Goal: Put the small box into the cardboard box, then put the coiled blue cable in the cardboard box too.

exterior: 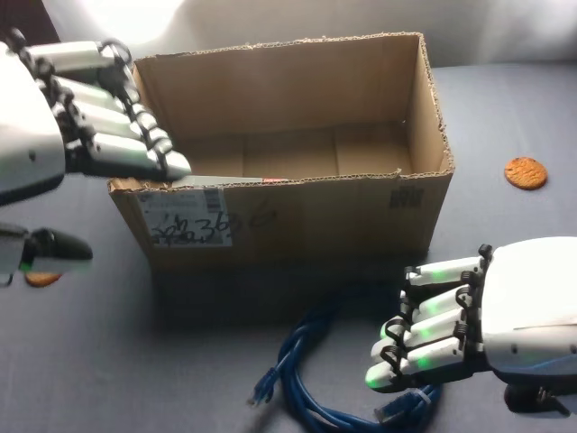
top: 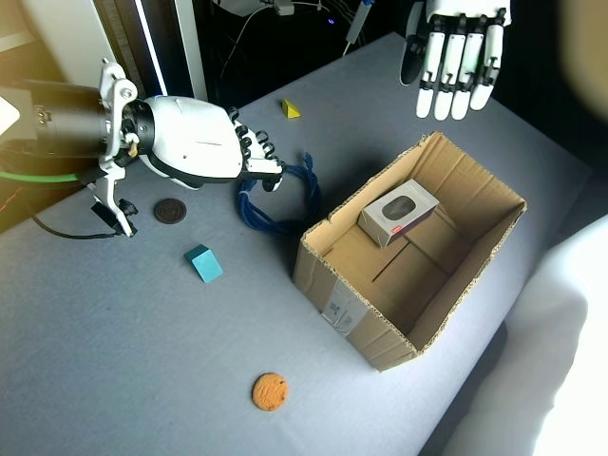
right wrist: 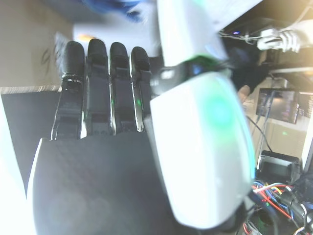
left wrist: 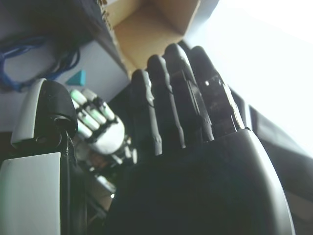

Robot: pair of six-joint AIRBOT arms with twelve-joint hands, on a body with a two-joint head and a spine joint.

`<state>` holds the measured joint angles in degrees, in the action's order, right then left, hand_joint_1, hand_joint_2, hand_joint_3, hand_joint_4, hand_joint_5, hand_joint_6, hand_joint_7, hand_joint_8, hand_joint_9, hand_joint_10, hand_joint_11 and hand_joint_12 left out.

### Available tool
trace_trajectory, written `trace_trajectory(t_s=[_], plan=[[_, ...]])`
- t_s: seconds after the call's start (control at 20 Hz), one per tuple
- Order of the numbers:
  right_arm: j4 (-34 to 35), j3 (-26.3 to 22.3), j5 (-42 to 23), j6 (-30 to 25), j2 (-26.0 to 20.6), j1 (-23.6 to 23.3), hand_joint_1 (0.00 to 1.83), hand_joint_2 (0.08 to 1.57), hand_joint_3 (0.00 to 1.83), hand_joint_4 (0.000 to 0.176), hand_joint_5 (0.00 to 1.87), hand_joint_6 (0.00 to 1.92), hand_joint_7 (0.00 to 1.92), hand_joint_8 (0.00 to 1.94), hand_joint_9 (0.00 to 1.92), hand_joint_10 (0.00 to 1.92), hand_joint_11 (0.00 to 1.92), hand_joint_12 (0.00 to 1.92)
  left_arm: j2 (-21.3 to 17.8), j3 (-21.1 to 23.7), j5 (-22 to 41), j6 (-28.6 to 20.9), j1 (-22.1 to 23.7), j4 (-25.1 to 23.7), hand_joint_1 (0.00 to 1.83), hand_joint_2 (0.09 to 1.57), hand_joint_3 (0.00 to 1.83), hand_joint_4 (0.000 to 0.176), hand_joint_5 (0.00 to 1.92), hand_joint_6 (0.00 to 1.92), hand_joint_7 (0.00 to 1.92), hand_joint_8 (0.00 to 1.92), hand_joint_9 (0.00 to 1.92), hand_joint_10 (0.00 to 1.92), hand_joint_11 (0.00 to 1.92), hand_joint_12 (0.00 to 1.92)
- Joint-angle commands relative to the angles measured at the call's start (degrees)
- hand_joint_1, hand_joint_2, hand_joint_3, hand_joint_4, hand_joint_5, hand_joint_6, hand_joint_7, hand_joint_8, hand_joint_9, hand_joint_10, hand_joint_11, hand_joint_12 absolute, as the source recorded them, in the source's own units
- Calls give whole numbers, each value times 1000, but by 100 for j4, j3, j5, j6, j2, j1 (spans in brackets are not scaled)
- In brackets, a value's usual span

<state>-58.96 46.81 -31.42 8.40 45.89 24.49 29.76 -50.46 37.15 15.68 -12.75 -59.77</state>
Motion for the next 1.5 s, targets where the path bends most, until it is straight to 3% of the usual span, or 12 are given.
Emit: trace_trajectory(t_s=[0.0,0.15,0.35,0.55,0.7,0.9,1.05,1.25,1.45], plan=[[281,-12,-334,-25,-5,6,1441,1018,0,0,390,11,376,6,381,18,0,1166,-104,-56,591,-249,88,-52,777,1184,1,0,494,10,531,8,487,10,0,1051],[543,-14,-84,-45,88,117,1438,1019,2,0,374,1,380,1,398,15,0,1175,-179,-68,874,-572,41,-437,786,1176,0,0,507,9,559,10,514,14,0,1066],[718,-16,66,-212,219,281,1428,1004,0,0,459,18,465,15,504,40,0,1267,-280,-59,1235,-578,-136,-441,780,1185,1,0,482,1,534,2,499,5,0,1055],[1034,-15,206,-151,422,334,1401,1031,7,0,460,9,447,2,452,8,0,1210,-328,-130,1685,-574,-320,-358,779,1176,0,0,498,7,561,7,517,9,0,1077],[1619,-15,230,415,593,430,1359,1053,10,0,453,2,428,0,441,2,0,1194,-381,-141,1844,-574,-429,-344,759,1178,6,0,484,2,558,1,516,4,0,1070],[1766,-15,251,575,658,313,1389,1046,5,0,476,5,448,5,455,7,0,1207,-407,-139,1871,-776,-430,-524,786,1171,0,0,483,0,542,2,496,4,0,1032],[2015,-12,269,1197,694,290,1371,1052,4,0,523,20,498,14,480,15,0,1241,-399,-140,1778,-818,-350,-526,793,1158,0,0,507,6,560,4,524,11,3,1096],[2227,18,497,1595,831,329,1350,1060,1,0,572,27,549,19,507,20,0,1290,-394,-153,1764,-821,-335,-546,761,1184,5,0,457,0,513,0,476,0,0,1049],[2593,325,621,1647,1101,471,1247,1097,10,0,571,11,534,5,477,8,0,1276,-360,-182,1711,-901,-262,-682,775,1173,0,0,484,8,529,6,481,5,0,1060]])
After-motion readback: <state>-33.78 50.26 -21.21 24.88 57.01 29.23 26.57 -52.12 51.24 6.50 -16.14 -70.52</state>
